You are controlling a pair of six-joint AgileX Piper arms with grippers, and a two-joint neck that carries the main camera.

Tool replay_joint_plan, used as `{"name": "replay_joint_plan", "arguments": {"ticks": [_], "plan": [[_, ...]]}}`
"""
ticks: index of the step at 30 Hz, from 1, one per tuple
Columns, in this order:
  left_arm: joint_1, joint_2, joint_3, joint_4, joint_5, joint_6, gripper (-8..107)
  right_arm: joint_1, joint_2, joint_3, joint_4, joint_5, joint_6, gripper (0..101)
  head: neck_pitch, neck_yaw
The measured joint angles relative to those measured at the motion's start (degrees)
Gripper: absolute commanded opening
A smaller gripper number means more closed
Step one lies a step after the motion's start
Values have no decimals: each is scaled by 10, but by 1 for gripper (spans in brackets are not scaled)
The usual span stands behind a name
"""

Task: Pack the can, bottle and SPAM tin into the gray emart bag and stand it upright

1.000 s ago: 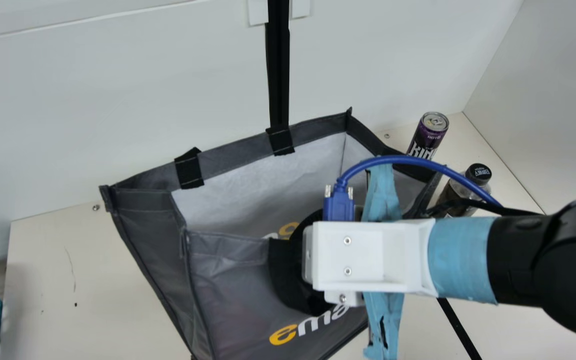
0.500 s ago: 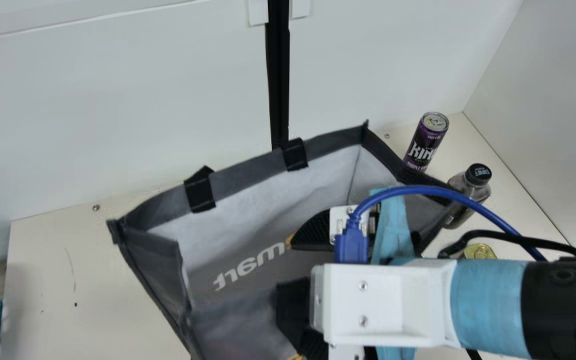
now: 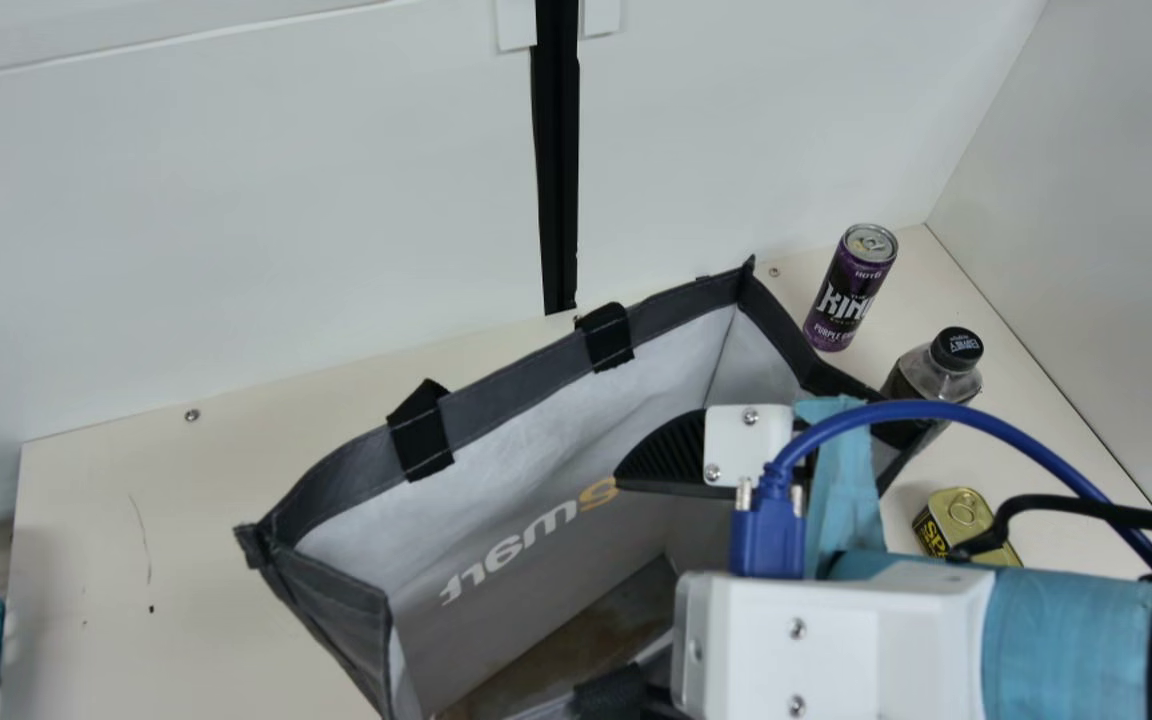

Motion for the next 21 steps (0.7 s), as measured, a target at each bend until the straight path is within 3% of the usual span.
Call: {"name": "replay_joint_plan", "arguments": {"ticks": [9, 21], "plan": [[0, 0, 0, 0, 0, 0, 90, -8, -7, -14, -10, -1, 0, 95, 0, -1], [0, 0, 0, 0, 0, 0, 90, -9, -7, -63, -21, -1, 21, 95, 0, -1]]}}
